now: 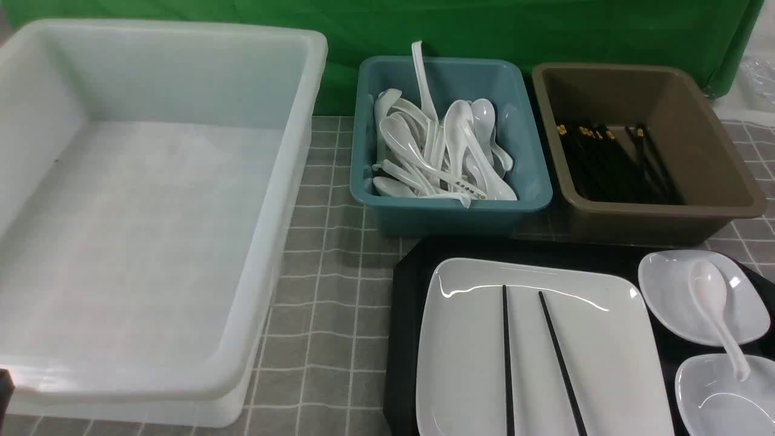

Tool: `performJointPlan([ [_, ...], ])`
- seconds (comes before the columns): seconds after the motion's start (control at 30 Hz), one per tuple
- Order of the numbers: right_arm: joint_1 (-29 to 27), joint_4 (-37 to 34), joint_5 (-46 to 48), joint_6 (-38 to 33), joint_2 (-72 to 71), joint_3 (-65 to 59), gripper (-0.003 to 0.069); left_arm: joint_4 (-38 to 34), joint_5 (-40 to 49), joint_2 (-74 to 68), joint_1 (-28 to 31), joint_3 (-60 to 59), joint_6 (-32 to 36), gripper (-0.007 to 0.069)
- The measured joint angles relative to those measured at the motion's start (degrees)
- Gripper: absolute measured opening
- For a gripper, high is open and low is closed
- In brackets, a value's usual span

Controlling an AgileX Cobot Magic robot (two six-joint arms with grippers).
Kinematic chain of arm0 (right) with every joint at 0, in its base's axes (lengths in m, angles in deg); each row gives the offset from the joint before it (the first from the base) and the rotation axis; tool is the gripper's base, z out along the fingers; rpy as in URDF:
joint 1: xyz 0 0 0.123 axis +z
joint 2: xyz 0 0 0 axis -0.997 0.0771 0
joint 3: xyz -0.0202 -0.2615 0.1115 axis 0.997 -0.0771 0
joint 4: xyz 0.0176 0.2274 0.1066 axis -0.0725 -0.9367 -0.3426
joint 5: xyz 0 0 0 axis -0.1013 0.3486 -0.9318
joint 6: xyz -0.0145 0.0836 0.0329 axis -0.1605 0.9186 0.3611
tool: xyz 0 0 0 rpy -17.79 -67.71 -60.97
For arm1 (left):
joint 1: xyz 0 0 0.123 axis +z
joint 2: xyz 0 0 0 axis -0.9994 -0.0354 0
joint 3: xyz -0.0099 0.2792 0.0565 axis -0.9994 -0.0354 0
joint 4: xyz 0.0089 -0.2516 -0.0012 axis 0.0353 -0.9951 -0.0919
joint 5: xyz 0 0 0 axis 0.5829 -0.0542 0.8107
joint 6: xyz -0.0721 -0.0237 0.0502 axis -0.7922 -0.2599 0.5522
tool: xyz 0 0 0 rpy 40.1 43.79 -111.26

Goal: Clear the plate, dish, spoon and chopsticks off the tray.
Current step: Use the right arm to grab a soup spoon from the plate

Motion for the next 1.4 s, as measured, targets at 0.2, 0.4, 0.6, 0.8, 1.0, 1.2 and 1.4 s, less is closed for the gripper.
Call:
performJointPlan([
  [0.2, 0.0, 0.0, 0.0, 0.0, 0.0, 0.0, 0.0239, 0.0, 0.0, 0.0, 0.0, 0.0, 0.0, 0.0006],
  [0.4, 0.0, 0.0, 0.0, 0.0, 0.0, 0.0, 0.0239, 0.0, 0.0, 0.0, 0.0, 0.0, 0.0, 0.0006],
  [0.6, 0.0, 0.0, 0.0, 0.0, 0.0, 0.0, 0.0239, -2.2, -2.2, 0.0, 0.0, -0.1, -1.0, 0.0006],
  [0.8, 0.0, 0.0, 0.0, 0.0, 0.0, 0.0, 0.0239, -22.7, -18.3, 0.0, 0.0, -0.1, -12.4, 0.0006],
  [1.0, 0.0, 0.0, -0.4, 0.0, 0.0, 0.0, 0.0239, -26.3, -30.9, 0.0, 0.0, -0.1, -18.0, 0.0006],
  [1.2, 0.0, -10.0, -8.3, 10.8, 0.0, 0.0, 0.0239, -16.7, -46.7, 0.0, 0.0, -0.1, -20.2, 0.0006],
  [1.4, 0.0, -19.7, -21.9, 33.2, 0.0, 0.0, 0.0239, -12.1, -51.1, -0.8, 0.0, 4.6, -22.0, 0.0006],
])
